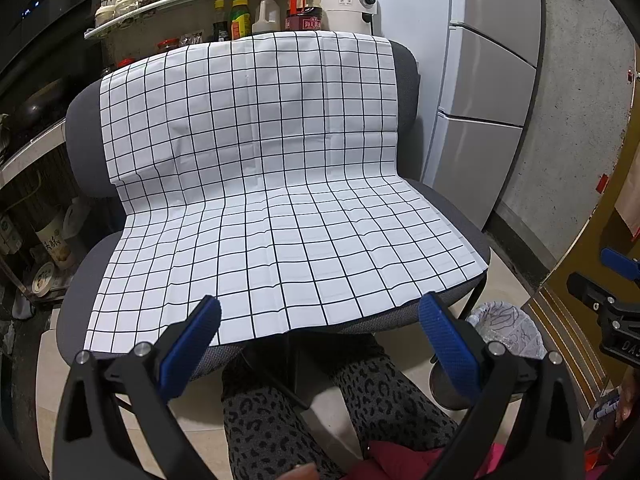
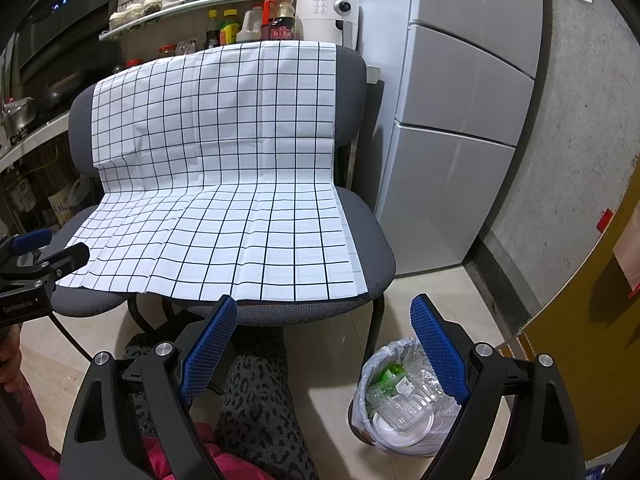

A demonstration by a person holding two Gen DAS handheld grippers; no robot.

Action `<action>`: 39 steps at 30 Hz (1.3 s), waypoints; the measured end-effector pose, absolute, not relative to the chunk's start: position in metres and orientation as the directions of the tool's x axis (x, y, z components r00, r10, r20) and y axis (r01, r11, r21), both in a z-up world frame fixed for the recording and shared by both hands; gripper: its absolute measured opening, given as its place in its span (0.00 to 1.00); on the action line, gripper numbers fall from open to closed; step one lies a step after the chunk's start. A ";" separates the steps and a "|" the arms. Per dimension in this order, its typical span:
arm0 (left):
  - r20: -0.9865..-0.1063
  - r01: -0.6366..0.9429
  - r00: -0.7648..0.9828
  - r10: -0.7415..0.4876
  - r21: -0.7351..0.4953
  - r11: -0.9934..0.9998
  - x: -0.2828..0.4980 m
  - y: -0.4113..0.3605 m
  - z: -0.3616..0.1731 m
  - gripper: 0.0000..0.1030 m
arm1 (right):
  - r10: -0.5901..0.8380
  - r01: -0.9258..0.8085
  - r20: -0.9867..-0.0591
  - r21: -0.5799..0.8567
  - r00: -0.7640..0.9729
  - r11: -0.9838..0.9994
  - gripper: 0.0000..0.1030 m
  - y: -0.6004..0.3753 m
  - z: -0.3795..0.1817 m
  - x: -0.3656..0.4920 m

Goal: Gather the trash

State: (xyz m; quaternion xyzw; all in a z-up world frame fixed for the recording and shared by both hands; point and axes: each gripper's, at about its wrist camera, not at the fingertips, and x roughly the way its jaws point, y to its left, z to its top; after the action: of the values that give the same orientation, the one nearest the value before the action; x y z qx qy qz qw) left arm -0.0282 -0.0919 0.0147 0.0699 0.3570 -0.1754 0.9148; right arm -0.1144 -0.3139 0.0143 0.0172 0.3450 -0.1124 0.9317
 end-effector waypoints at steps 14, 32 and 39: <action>-0.678 0.371 0.683 -0.273 0.000 0.928 -0.028 -0.091 0.015 0.93 | -0.196 0.220 -0.647 -0.045 0.737 0.975 0.86 -0.315 0.014 -0.114; -0.665 0.363 0.700 -0.261 0.016 0.931 -0.034 -0.094 0.016 0.93 | -0.195 0.221 -0.650 -0.044 0.734 0.974 0.86 -0.316 0.012 -0.114; -0.659 0.370 0.699 -0.278 0.000 0.929 -0.031 -0.091 0.017 0.93 | -0.201 0.229 -0.654 -0.043 0.729 0.972 0.86 -0.317 0.009 -0.111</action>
State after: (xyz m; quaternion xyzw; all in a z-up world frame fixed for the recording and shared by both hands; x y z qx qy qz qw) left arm -0.0310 -0.0913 0.0166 0.0663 0.3459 -0.1761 0.9192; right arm -0.1112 -0.3167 0.0088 0.0204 0.3494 -0.1155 0.9296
